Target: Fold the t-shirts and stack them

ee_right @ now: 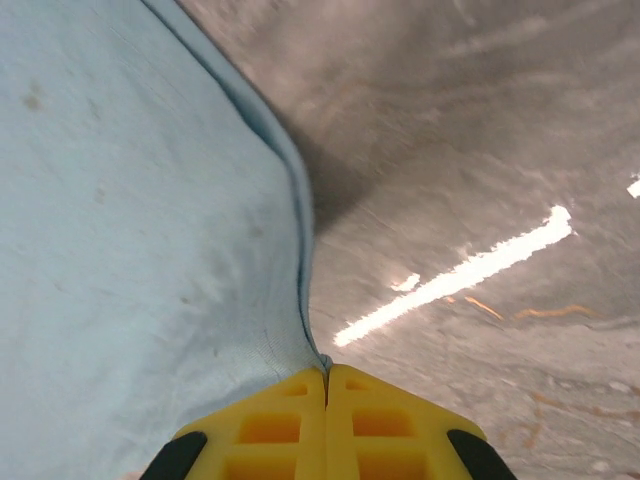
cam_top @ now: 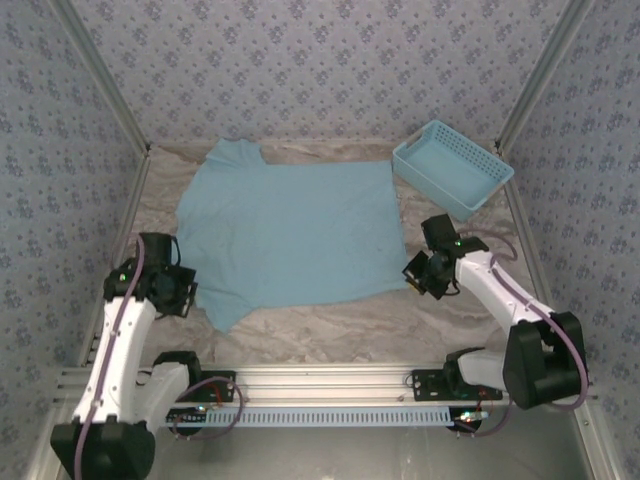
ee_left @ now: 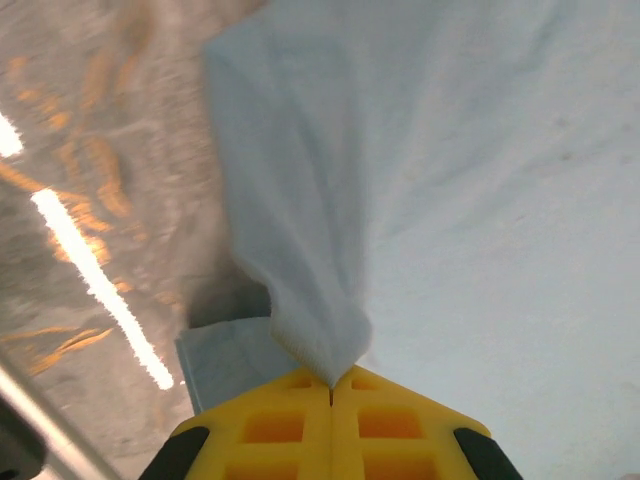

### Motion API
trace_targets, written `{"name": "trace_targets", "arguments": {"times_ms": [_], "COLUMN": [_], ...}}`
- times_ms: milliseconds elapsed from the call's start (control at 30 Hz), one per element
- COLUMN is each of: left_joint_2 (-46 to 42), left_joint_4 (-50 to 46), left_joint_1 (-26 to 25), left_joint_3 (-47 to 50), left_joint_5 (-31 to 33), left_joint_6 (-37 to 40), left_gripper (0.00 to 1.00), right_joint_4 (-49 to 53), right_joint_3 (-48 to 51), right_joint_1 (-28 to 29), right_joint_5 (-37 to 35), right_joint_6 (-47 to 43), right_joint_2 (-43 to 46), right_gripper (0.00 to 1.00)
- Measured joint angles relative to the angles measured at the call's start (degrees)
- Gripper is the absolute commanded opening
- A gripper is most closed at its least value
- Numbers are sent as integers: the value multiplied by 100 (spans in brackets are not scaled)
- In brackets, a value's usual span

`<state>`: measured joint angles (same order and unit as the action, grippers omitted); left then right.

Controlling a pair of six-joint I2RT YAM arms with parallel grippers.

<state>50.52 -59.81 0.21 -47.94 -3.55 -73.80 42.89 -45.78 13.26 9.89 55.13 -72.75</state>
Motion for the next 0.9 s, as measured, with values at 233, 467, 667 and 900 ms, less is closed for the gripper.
{"name": "trace_targets", "arguments": {"times_ms": [233,467,667,900], "left_joint_2": [1591,2736,3598,4190], "left_joint_4": [774,1029,1036,1010], "left_joint_1": [0,0,4,35], "left_joint_3": [-1110,-2100,-2914,-3440], "left_joint_5": [-87,-81,24,63], "left_joint_6": [573,1178,1740,2258], "left_gripper": [0,0,0,0], "right_joint_4": [-238,-514,-610,-686], "right_joint_3": [-813,-1412,-1908,-2485], "right_joint_1": [-151,-304,-372,-428], "right_joint_5": [42,37,20,-31], "right_joint_6": [15,15,-2,-31], "right_joint_2": [-817,-1526,-2072,-2498], "right_gripper": [0,0,0,0]}}
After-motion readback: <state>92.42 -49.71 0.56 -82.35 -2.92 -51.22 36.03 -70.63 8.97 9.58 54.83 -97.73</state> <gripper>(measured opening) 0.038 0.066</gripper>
